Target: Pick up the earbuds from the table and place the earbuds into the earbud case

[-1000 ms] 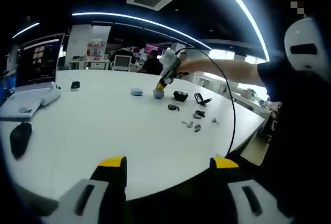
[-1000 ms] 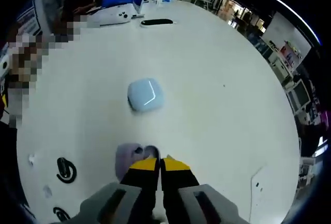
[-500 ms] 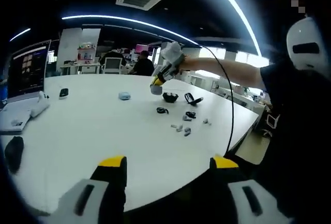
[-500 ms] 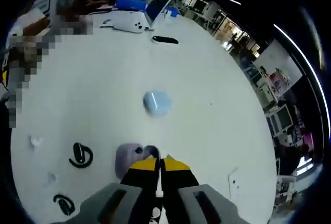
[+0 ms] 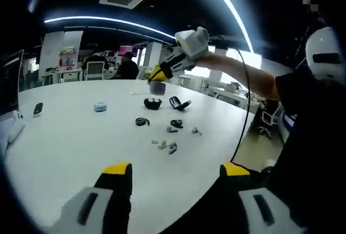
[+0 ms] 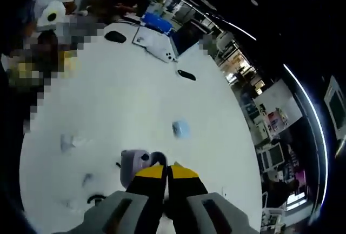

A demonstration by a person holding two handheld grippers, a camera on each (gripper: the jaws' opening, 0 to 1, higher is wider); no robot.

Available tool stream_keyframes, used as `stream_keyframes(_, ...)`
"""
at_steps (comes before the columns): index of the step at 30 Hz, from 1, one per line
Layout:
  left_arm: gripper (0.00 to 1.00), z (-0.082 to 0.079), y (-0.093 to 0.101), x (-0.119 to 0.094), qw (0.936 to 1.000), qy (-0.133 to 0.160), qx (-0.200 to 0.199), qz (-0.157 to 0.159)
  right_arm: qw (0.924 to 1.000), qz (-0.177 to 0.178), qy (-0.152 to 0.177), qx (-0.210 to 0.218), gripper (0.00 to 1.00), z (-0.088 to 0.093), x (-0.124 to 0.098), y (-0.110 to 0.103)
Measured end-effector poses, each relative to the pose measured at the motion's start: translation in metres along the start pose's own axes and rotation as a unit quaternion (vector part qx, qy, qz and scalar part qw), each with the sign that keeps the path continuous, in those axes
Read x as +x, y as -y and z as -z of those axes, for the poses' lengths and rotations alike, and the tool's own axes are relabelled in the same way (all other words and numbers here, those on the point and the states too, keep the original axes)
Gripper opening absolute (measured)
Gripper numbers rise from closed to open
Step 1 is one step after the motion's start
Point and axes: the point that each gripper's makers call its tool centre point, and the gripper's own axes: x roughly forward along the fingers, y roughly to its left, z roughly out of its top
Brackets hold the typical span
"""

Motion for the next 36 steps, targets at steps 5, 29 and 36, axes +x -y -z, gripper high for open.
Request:
stream_keyframes(5,0.66,-0.010,0.011,0.022,0.9995,0.000,0.025,0.019,0.9991,0.016,0.019,-0.034,0.01,-0.012,-0.020,-0.025)
stream_keyframes(29,0.55,-0.004,0.043,0.105,0.9954,-0.031,0.066,0.062,0.9847,0.080,0.057,-0.144,0.02,-0.011,-0.025,-0.149)
stream_keyframes(36,0.52,0.007,0.049,0.111,0.9943,-0.034,0.079,0.063,0.9820,0.075,0.060,-0.162,0.02,-0.015,-0.016,-0.174)
